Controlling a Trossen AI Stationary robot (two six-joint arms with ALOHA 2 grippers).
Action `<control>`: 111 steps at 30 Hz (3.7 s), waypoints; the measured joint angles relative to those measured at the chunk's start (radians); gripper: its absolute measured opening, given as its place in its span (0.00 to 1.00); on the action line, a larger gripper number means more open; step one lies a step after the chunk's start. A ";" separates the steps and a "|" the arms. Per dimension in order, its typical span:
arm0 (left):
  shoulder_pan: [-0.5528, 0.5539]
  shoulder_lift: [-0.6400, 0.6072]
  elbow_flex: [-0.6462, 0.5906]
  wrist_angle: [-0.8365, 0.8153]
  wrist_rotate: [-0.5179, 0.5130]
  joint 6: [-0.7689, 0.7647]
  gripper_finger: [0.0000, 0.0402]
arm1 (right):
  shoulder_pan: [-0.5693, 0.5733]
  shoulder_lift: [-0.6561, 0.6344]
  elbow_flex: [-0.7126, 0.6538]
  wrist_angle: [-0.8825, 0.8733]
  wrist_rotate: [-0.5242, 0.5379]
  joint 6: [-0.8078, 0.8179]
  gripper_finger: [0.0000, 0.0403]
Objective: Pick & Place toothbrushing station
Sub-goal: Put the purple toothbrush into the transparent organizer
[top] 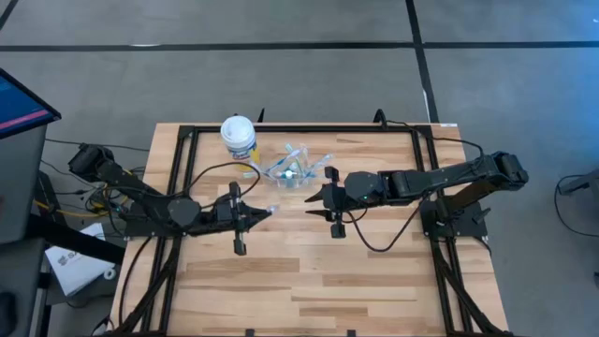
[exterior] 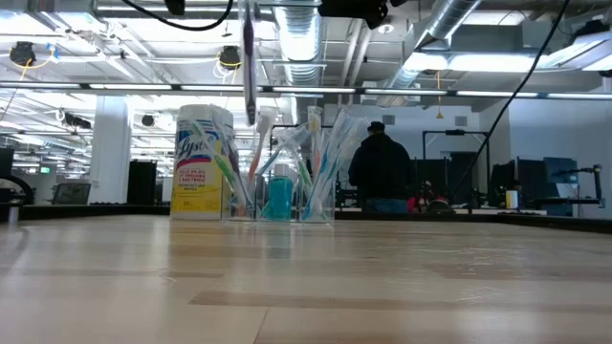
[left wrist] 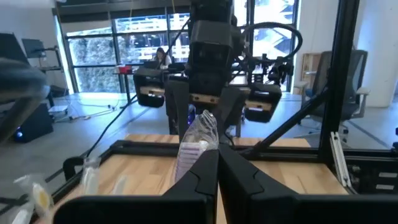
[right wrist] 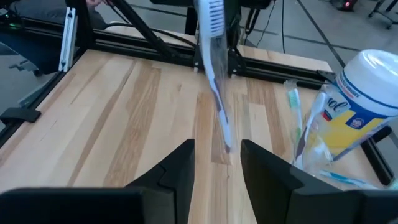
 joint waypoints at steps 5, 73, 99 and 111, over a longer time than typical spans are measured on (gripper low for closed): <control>0.053 0.000 0.020 0.000 0.081 0.000 0.00 | 0.000 0.000 0.000 0.032 -0.001 -0.003 0.30; 0.259 0.195 0.173 0.068 0.382 0.003 0.00 | -0.040 0.087 0.001 0.254 -0.029 -0.100 0.30; 0.258 0.194 0.173 0.035 0.336 0.046 0.03 | -0.040 0.087 0.001 0.244 -0.029 -0.055 0.01; 0.258 0.133 0.170 -0.053 0.262 0.060 0.10 | -0.066 0.071 0.001 0.231 -0.024 -0.052 0.01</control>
